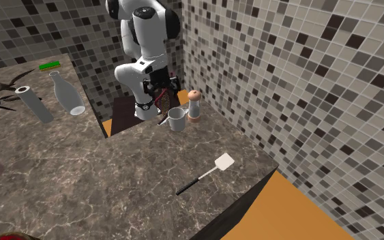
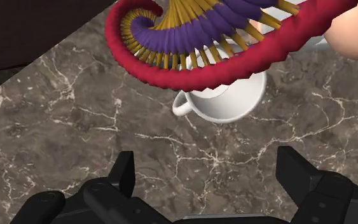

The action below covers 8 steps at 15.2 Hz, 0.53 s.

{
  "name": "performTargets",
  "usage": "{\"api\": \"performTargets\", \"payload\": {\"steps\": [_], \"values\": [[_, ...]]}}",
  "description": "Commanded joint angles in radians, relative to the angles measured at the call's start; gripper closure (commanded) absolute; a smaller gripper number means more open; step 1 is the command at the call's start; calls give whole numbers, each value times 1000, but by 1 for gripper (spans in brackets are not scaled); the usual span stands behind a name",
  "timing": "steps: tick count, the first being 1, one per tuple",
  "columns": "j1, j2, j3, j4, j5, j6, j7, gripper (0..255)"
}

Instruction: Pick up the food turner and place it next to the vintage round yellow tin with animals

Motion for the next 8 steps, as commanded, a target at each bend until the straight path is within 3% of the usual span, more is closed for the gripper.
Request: {"api": "performTargets", "payload": {"steps": [1,8], "values": [[-14,50,59,10,17,52,109,0],[-97,302,246,128,-20,210,475,0]]}}
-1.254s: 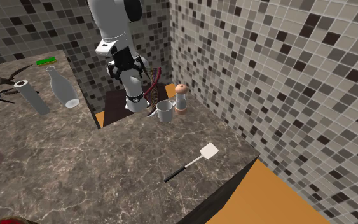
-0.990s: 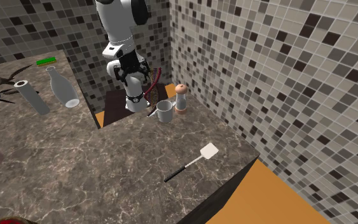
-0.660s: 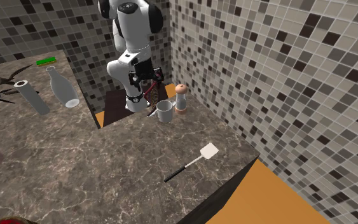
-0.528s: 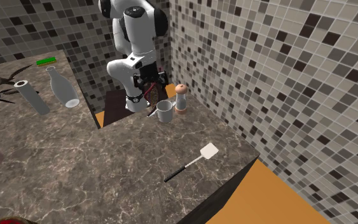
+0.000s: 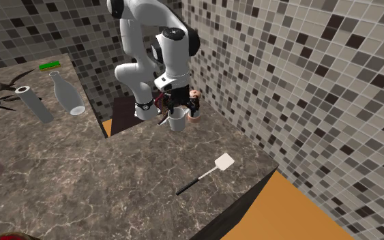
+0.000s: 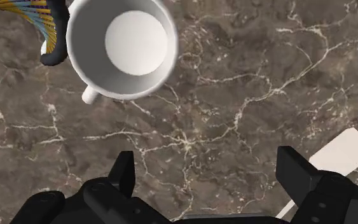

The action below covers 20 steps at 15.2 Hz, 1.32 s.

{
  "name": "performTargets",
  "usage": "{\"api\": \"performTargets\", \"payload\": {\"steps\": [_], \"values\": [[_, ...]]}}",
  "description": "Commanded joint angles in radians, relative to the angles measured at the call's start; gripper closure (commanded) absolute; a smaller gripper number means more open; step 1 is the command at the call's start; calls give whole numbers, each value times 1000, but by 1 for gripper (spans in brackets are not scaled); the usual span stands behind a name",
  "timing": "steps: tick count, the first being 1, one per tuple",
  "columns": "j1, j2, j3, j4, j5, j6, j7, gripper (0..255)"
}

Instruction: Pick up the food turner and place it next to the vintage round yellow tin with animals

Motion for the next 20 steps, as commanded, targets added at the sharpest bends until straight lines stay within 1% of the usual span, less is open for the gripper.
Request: {"api": "performTargets", "payload": {"steps": [1,3,6,9,12,15,18,19,20], "values": [[-28,86,53,50,-30,39,121,0],[-54,174,99,102,-77,71,237,0],[-83,317,152,190,-173,105,421,0],[-83,468,174,293,-289,116,607,0],[-51,614,158,409,-397,106,775,0],[-1,749,117,536,-480,80,914,0],[49,875,69,675,-537,46,1027,0],[59,897,59,702,-545,39,1044,0],[60,902,56,695,-548,50,1046,0]]}}
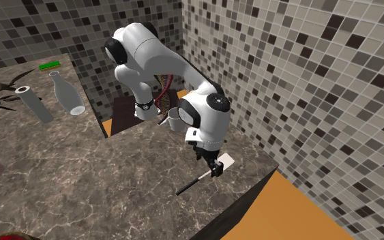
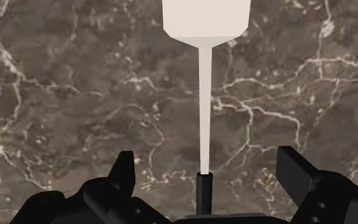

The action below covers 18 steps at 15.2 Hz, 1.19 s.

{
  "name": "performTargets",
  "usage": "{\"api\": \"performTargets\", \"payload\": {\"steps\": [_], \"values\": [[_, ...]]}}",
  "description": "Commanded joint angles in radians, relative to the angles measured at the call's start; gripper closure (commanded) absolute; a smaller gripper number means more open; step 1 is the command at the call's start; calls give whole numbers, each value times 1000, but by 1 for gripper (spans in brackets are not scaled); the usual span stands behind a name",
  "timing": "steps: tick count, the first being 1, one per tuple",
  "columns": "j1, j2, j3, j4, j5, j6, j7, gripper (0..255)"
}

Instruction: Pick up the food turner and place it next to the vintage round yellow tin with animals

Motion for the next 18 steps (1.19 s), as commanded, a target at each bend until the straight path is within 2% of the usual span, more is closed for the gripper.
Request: {"api": "performTargets", "payload": {"steps": [1,7,14,15,18], "values": [[12,30,-11,15,-15,11,22,0],[14,61,-23,-16,-35,69,35,0],[14,61,-23,-16,-35,69,35,0],[14,61,-23,-16,-35,69,35,255],[14,61,-23,-16,-35,69,35,255]]}}
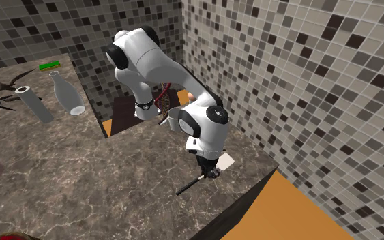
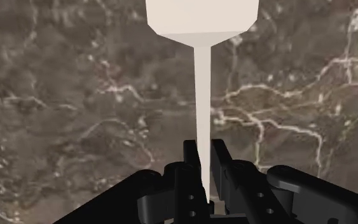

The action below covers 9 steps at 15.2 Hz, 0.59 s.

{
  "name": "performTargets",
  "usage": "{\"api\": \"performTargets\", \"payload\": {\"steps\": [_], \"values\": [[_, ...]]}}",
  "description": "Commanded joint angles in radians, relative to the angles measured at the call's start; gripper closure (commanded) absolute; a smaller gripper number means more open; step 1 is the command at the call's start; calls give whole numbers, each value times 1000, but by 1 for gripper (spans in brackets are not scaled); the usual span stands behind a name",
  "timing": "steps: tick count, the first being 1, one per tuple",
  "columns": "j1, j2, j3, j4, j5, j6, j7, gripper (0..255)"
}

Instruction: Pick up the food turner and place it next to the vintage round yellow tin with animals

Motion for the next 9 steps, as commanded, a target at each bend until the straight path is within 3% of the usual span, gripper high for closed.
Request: {"api": "performTargets", "payload": {"steps": [1,9], "values": [[0,0,0,0,0,0,0,255],[-3,-17,7,15,11,-31,-9,255]]}}
